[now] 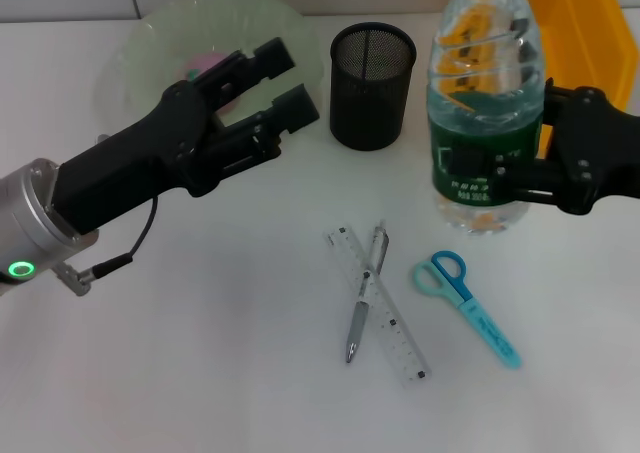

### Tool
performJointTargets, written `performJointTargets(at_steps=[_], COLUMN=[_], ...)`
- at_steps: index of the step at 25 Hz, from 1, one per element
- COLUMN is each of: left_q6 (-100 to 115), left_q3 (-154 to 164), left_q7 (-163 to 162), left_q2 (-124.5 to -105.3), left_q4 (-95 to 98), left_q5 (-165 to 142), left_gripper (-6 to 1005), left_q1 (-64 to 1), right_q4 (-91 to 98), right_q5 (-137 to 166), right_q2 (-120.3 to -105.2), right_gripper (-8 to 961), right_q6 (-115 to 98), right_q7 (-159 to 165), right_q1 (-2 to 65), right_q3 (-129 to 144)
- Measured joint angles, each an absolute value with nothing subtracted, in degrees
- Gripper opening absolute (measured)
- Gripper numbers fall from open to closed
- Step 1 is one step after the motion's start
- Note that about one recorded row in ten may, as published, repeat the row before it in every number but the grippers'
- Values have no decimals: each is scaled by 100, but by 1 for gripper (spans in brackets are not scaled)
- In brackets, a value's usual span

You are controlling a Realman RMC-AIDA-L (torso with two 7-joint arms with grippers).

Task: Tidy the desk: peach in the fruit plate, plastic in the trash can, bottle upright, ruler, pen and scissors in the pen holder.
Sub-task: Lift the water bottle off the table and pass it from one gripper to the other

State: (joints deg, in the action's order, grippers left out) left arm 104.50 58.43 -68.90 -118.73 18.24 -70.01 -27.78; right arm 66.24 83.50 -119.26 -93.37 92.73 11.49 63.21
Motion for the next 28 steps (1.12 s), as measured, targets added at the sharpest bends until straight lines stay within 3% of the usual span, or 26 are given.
performJointTargets(at_steps=[10,28], left_q6=[10713,10360], left_q3=[5920,6388], left_q7=[-7005,-7048], left_q2=[-11893,-11889], left_q4=[1784,1836], left_q5=[-7016,-7106], left_gripper=[837,756], left_q1=[-2986,-3297], right_q4=[5592,5186], right_q5=[8945,9278], right_q2=[-11938,-11930], right_gripper=[739,747], right_q6=[-9653,-9364], right_q7=[9134,9463], right_q1=[2022,2568], right_q3=[6571,7203])
